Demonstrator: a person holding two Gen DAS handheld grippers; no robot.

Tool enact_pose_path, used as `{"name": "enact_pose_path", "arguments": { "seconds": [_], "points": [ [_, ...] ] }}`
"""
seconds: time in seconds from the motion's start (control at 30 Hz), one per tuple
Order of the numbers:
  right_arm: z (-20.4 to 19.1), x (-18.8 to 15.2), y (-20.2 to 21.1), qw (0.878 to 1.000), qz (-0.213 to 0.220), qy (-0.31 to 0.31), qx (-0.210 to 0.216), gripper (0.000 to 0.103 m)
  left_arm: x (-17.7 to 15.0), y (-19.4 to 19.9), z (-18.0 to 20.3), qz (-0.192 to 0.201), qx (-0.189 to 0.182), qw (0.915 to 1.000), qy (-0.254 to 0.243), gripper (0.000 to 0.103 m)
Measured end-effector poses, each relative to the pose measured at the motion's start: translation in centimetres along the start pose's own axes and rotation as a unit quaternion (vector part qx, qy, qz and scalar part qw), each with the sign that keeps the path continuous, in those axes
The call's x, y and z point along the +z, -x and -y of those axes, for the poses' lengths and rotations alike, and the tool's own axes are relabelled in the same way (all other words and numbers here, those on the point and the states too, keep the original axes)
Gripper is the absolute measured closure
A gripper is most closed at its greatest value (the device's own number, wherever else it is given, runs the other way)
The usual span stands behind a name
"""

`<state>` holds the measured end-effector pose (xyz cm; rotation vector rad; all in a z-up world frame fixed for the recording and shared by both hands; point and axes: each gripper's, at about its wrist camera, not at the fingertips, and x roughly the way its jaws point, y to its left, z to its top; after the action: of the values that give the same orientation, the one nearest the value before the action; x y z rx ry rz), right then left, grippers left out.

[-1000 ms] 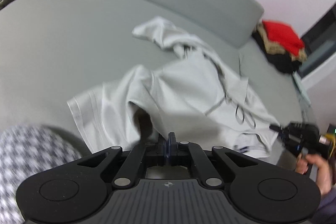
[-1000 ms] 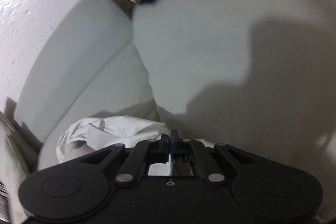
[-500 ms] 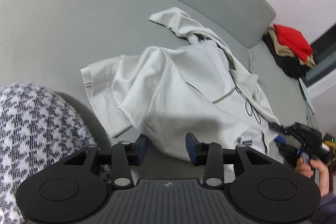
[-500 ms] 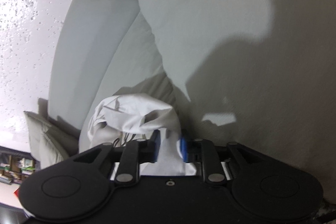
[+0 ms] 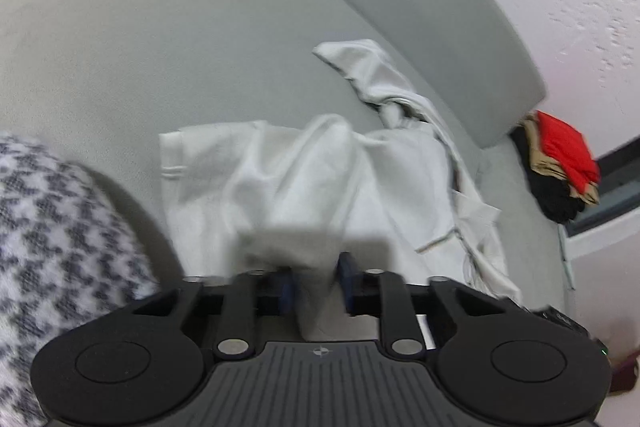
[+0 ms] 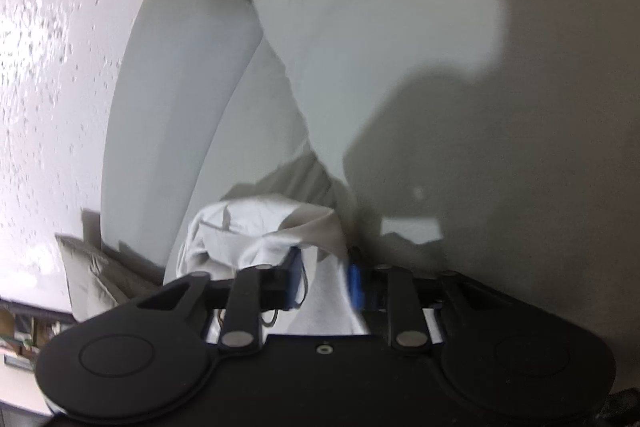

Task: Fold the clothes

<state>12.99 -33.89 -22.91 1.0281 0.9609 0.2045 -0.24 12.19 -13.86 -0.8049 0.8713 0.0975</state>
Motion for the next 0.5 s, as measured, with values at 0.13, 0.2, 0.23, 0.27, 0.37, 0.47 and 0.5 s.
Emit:
{"name": "enact_pose_path", "arguments": {
  "seconds": [0.13,0.2,0.23,0.27,0.37,0.47,0.5],
  "points": [
    [0.2,0.0,0.2,1.000,0.007,-0.008,-0.001,0.090,-0.4,1.9,0.0,0.013,0.015,0.9997,0.010,0.100],
    [0.2,0.0,0.1,1.000,0.003,-0.007,0.001,0.090,-0.7,2.8,0.1,0.016,0.020,0.9996,0.012,0.099],
    [0.2,0.0,0.1,1.000,0.001,-0.007,0.001,0.090,-0.9,2.9,0.2,0.013,0.018,0.9997,0.010,0.099],
    [0.2,0.1,0.0,1.000,-0.001,-0.006,0.002,0.090,-1.1,2.9,0.3,0.009,0.014,0.9998,0.008,0.097],
    [0.3,0.1,-0.2,1.000,-0.006,-0.005,0.004,0.087,-1.5,2.5,0.4,-0.004,0.005,0.9999,0.008,0.076],
    [0.3,0.1,-0.3,1.000,-0.012,-0.003,0.005,0.086,-1.6,1.9,0.6,-0.005,0.000,1.0000,-0.001,0.067],
    [0.3,0.1,-0.4,1.000,-0.014,-0.003,0.006,0.085,-1.5,1.7,0.7,-0.002,0.002,1.0000,-0.007,0.067]
  ]
}}
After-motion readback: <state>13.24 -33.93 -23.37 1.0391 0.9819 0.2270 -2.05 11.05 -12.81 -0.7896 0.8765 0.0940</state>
